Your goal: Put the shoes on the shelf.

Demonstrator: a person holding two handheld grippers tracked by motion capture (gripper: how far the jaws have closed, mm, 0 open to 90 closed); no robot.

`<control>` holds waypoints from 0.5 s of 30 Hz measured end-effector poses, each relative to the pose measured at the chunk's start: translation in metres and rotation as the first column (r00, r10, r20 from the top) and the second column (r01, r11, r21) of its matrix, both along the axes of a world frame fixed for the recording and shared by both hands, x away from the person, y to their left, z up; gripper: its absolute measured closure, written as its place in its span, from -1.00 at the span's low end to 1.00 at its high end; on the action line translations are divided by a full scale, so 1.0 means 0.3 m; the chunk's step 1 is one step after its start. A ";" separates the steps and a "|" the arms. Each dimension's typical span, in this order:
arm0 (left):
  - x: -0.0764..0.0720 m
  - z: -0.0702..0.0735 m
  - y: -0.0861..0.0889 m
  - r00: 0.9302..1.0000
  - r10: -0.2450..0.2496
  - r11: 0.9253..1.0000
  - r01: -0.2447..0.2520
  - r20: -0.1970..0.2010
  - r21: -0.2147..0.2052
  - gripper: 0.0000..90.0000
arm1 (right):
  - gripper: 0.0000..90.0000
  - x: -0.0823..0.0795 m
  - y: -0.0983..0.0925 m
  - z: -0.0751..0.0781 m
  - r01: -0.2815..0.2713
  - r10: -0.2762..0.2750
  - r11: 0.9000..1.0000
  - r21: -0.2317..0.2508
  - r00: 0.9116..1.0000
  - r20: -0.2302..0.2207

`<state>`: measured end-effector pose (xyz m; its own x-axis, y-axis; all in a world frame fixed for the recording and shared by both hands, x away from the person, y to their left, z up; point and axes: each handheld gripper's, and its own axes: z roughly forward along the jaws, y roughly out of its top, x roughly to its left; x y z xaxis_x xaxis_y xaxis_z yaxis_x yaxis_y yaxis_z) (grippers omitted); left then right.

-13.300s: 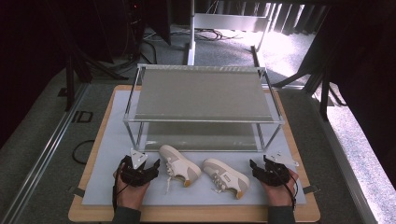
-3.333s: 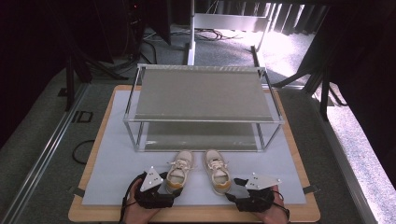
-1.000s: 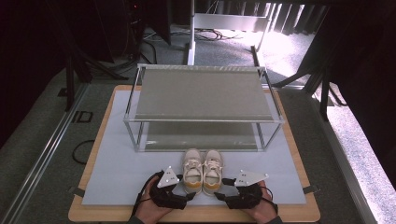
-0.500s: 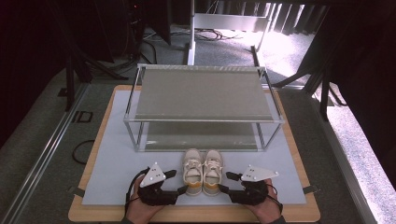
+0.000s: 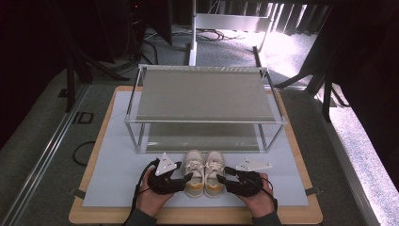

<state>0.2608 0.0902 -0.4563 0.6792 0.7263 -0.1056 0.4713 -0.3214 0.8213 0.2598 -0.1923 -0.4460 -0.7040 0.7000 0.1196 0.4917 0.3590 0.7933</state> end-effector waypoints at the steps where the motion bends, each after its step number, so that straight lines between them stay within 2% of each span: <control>1: 0.000 0.000 0.000 1.000 0.000 1.000 0.000 0.000 0.000 -0.11 | 0.19 0.000 0.000 0.000 0.000 0.000 1.000 0.000 1.000 0.000; 3: 0.009 -0.009 -0.007 1.000 0.002 1.000 -0.002 -0.016 0.000 -0.09 | 0.20 -0.001 0.011 -0.002 0.027 -0.027 0.999 -0.023 1.000 -0.008; 8: 0.020 -0.024 -0.022 0.998 -0.024 1.000 0.023 -0.058 -0.018 -0.03 | 0.22 0.002 0.020 -0.009 0.050 -0.051 0.999 -0.019 0.998 -0.037; 11: 0.019 -0.022 -0.026 0.998 -0.015 1.000 0.014 -0.060 -0.014 0.03 | 0.27 0.000 0.025 -0.007 0.070 -0.071 0.997 -0.022 0.996 -0.053; 15: 0.021 -0.021 -0.023 0.997 -0.010 1.000 0.009 -0.072 -0.020 0.08 | 0.28 0.000 0.025 -0.007 0.071 -0.072 0.997 -0.019 0.996 -0.061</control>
